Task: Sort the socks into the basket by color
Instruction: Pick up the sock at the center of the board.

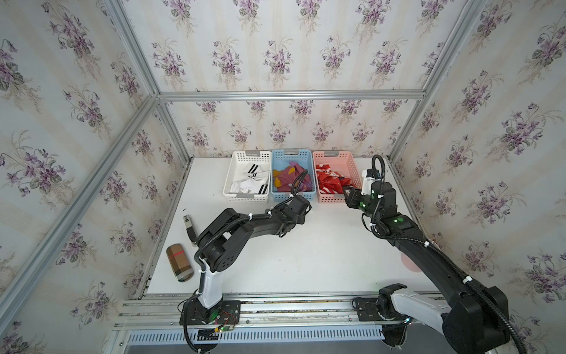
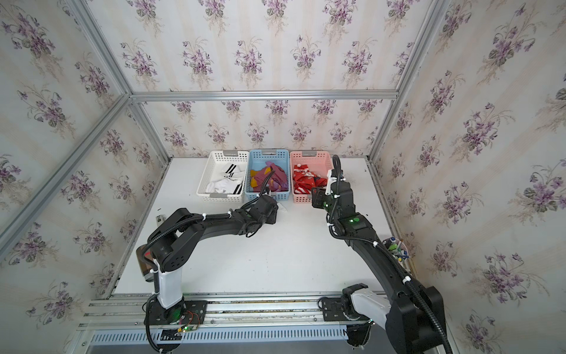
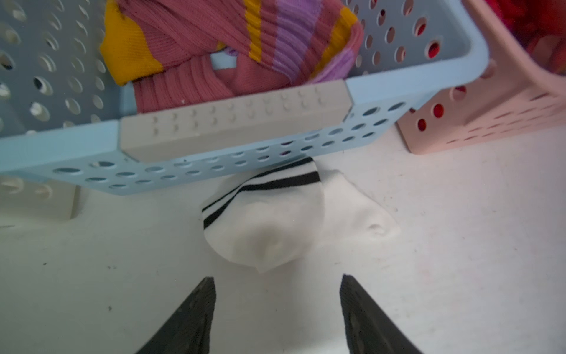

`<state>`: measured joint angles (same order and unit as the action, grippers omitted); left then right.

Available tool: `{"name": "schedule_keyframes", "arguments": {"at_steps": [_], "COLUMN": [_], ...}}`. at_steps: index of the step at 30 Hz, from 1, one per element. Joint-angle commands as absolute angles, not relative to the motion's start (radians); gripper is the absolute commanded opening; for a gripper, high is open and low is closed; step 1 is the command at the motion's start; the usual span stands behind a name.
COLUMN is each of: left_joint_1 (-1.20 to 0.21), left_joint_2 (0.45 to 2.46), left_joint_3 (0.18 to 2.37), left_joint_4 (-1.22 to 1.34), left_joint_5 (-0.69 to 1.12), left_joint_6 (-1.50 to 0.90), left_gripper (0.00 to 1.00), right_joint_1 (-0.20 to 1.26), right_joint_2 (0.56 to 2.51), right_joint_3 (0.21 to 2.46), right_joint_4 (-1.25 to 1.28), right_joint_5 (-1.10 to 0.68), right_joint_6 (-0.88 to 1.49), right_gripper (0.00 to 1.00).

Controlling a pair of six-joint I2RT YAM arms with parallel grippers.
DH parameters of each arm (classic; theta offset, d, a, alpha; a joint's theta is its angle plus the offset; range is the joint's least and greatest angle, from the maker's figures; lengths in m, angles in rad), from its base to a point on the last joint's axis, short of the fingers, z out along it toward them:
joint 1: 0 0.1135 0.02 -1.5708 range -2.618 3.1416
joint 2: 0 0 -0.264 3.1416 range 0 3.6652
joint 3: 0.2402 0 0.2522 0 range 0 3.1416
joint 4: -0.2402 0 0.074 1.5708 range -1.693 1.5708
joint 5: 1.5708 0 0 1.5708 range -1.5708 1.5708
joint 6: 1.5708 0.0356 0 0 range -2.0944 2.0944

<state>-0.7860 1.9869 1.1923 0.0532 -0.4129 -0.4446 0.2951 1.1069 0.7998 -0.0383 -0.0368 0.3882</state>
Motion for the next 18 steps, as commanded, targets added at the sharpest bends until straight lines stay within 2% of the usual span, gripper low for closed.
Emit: {"name": "schedule_keyframes", "arguments": {"at_steps": [1, 12, 15, 18], "left_joint_1": [-0.787, -0.786, -0.786, -0.787], "left_joint_2": [2.020, 2.095, 2.106, 2.112], "left_joint_3": [1.231, 1.283, 1.293, 1.306], "left_joint_4": [0.103, 0.109, 0.113, 0.101], "left_joint_5": [-0.463, -0.505, -0.502, -0.496], "left_joint_6": [-0.433, -0.441, -0.439, -0.436], "left_gripper": [0.66, 0.61, 0.56, 0.46], "right_joint_1": [0.296, 0.296, 0.296, 0.296], "right_joint_2": [1.089, 1.062, 1.057, 1.054], "right_joint_3": [0.798, 0.797, 0.796, 0.796], "right_joint_4": [-0.062, -0.088, -0.092, -0.096], "right_joint_5": [-0.013, 0.003, 0.006, 0.011], "right_joint_6": [0.382, 0.374, 0.374, 0.373], "right_gripper": [0.42, 0.42, 0.42, 0.42]}}
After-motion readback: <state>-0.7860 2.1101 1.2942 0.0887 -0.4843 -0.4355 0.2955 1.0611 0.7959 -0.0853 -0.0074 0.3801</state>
